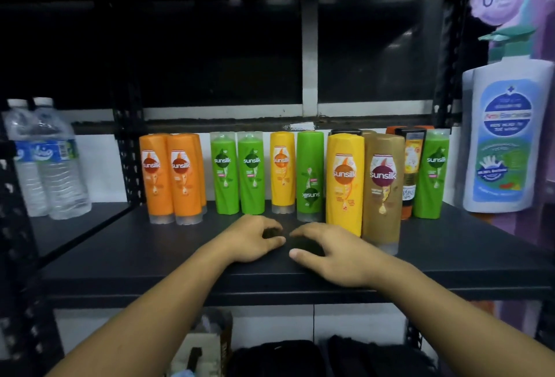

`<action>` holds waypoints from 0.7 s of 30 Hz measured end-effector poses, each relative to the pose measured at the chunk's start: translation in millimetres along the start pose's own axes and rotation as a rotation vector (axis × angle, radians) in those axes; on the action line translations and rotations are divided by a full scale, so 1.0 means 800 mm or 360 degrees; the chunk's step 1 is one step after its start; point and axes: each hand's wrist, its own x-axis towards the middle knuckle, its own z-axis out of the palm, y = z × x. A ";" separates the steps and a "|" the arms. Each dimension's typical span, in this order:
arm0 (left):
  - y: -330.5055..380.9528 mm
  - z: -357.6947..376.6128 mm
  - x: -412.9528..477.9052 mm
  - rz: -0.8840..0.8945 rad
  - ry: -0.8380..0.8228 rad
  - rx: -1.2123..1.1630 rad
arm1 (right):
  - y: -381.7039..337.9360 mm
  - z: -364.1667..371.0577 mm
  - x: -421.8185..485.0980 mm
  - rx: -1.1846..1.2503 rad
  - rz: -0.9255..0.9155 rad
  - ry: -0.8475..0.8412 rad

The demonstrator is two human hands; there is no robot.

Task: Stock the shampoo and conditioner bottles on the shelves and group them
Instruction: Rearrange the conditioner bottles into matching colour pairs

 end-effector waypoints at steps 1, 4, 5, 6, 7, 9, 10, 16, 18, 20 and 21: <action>-0.006 0.000 -0.002 -0.0023 -0.0028 -0.0004 | -0.004 0.005 0.009 0.0001 0.0010 -0.0034; -0.015 0.000 -0.007 -0.0038 -0.0107 -0.0025 | -0.008 0.017 0.026 -0.0018 0.0069 -0.0110; -0.017 -0.002 -0.006 -0.0031 -0.0125 -0.0014 | -0.008 0.020 0.029 -0.0017 0.0100 -0.0153; -0.017 -0.004 -0.004 -0.0020 -0.0136 -0.0010 | -0.006 0.024 0.031 -0.0028 0.0130 -0.0206; -0.019 -0.007 -0.001 -0.0022 -0.0140 -0.0031 | -0.005 0.027 0.032 -0.0059 0.0149 -0.0264; -0.022 -0.011 0.009 -0.0055 -0.0103 -0.0127 | -0.003 0.034 0.036 -0.0146 0.0142 -0.0345; -0.022 -0.012 0.016 -0.0071 -0.0051 -0.0182 | -0.002 0.037 0.037 -0.0183 0.0123 -0.0361; 0.011 -0.007 0.081 -0.0121 0.0293 -0.0479 | 0.004 0.045 0.040 -0.0255 0.0088 -0.0378; 0.025 -0.001 0.103 -0.0181 0.0359 -0.0568 | 0.005 0.046 0.041 -0.0249 0.0082 -0.0370; 0.036 0.004 0.118 -0.0223 0.0423 -0.0607 | 0.006 0.047 0.041 -0.0241 0.0080 -0.0359; 0.040 0.006 0.123 -0.0241 0.0443 -0.0618 | 0.006 0.047 0.041 -0.0234 0.0081 -0.0355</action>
